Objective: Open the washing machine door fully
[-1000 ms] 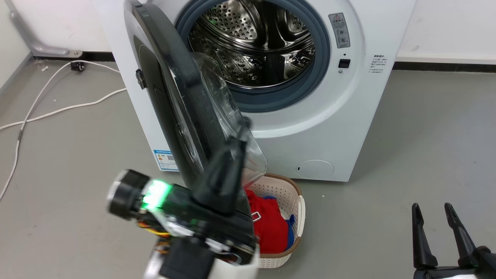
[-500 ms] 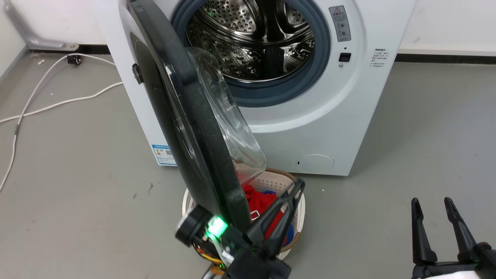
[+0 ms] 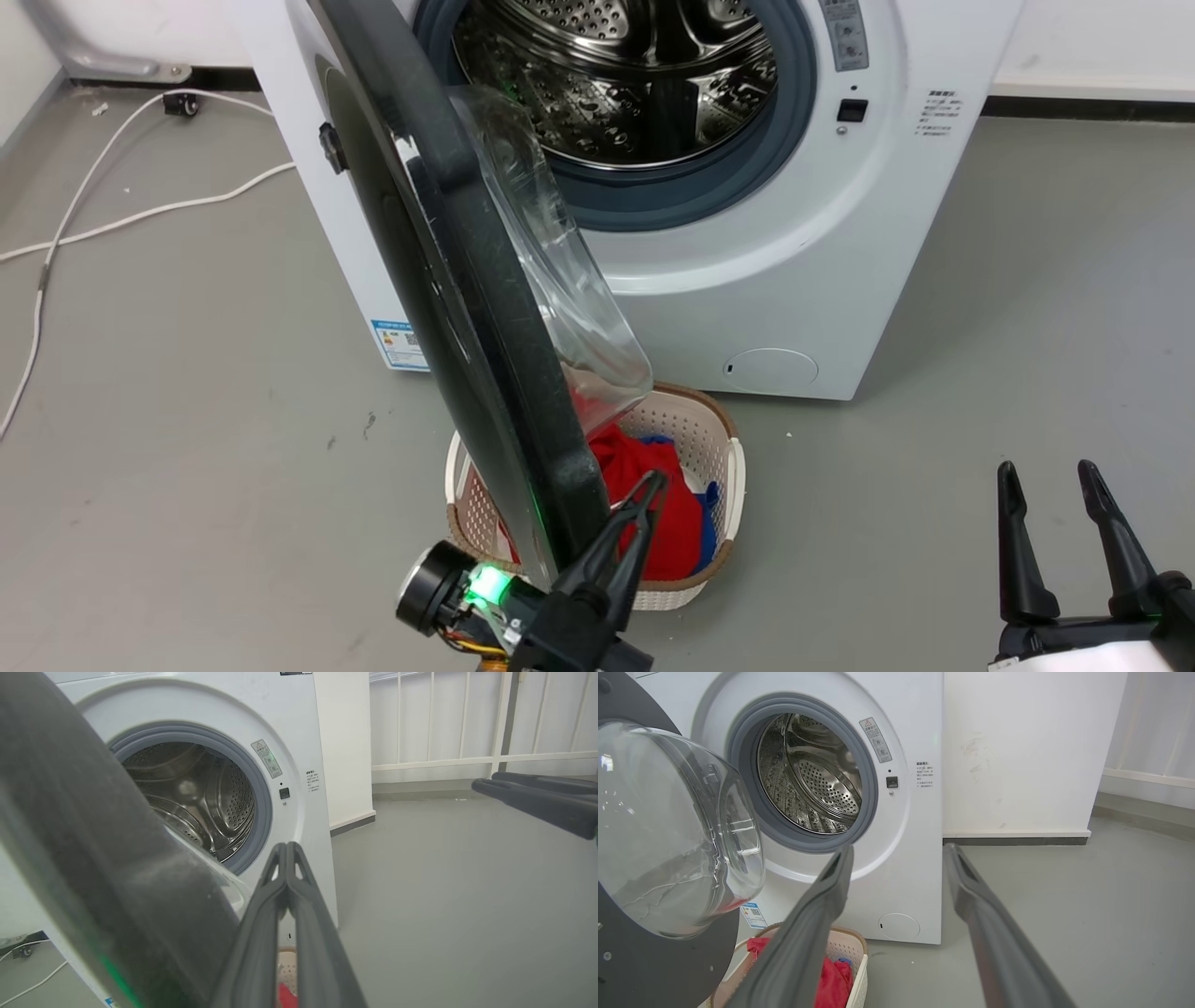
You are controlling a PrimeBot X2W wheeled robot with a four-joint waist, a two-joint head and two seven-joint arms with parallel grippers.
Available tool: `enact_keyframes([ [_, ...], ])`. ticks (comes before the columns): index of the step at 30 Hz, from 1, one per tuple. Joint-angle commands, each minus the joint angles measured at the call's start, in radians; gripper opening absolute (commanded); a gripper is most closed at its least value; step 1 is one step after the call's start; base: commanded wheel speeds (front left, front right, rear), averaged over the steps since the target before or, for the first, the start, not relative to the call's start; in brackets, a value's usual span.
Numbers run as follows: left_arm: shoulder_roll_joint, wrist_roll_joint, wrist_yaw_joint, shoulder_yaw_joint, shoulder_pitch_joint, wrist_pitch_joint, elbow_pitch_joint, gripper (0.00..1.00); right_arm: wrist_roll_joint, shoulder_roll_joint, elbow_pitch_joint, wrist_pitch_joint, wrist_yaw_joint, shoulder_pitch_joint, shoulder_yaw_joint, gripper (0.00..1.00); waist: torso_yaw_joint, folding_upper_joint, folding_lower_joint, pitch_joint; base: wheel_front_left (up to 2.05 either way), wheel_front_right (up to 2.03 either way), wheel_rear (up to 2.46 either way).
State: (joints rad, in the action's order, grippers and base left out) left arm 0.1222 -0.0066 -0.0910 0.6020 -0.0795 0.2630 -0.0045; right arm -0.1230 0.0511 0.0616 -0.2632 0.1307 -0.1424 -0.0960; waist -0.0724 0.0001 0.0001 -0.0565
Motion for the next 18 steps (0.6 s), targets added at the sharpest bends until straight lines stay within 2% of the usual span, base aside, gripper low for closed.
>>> enact_keyframes([
  [1, 0.004, -0.007, -0.009, -0.011, 0.013, 0.003, 0.01, 0.0, 0.005, -0.001, 0.002, -0.002, 0.0, 0.014, -0.004, 1.0, -0.009, -0.0001, -0.0001, -0.008, 0.0, 0.0, 0.0],
  [18, 0.06, -0.058, -0.103, -0.144, 0.115, -0.001, -0.005, 0.0, -0.001, -0.001, -0.007, -0.002, 0.0, -0.007, 0.002, 1.0, -0.103, -0.0001, -0.0001, -0.007, 0.0, 0.0, 0.0],
])
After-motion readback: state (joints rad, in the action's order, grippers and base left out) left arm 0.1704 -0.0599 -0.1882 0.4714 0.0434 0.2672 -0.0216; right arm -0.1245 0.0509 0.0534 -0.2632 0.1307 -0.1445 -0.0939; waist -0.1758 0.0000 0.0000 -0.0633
